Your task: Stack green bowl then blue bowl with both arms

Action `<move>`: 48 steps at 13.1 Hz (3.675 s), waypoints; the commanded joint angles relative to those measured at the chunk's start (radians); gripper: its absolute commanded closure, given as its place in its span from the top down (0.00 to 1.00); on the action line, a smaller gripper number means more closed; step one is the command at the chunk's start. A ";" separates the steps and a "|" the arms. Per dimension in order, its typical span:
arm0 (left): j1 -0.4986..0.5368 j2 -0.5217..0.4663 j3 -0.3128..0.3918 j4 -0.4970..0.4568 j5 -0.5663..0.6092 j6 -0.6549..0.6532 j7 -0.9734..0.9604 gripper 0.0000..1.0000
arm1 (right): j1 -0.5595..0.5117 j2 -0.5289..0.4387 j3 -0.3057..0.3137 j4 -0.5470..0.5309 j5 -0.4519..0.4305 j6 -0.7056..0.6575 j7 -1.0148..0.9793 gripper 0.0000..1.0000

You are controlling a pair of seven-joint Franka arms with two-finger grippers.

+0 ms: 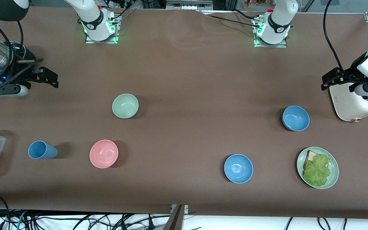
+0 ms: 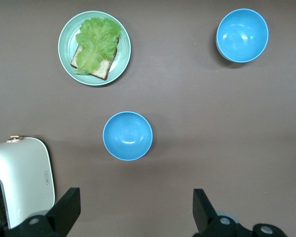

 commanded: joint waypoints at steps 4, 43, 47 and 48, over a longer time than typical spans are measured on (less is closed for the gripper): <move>0.000 0.007 0.001 0.022 0.014 -0.017 0.007 1.00 | -0.008 -0.019 0.010 -0.002 -0.017 -0.019 0.001 1.00; 0.000 0.009 0.001 0.024 0.013 -0.017 0.007 1.00 | 0.052 0.138 0.119 -0.361 0.031 0.519 0.154 1.00; 0.000 0.009 -0.001 0.022 0.014 -0.017 0.006 1.00 | 0.053 0.232 0.119 -0.551 0.031 0.842 0.177 1.00; 0.000 0.009 -0.001 0.022 0.014 -0.017 0.006 1.00 | 0.053 0.231 0.119 -0.583 0.031 0.858 0.199 1.00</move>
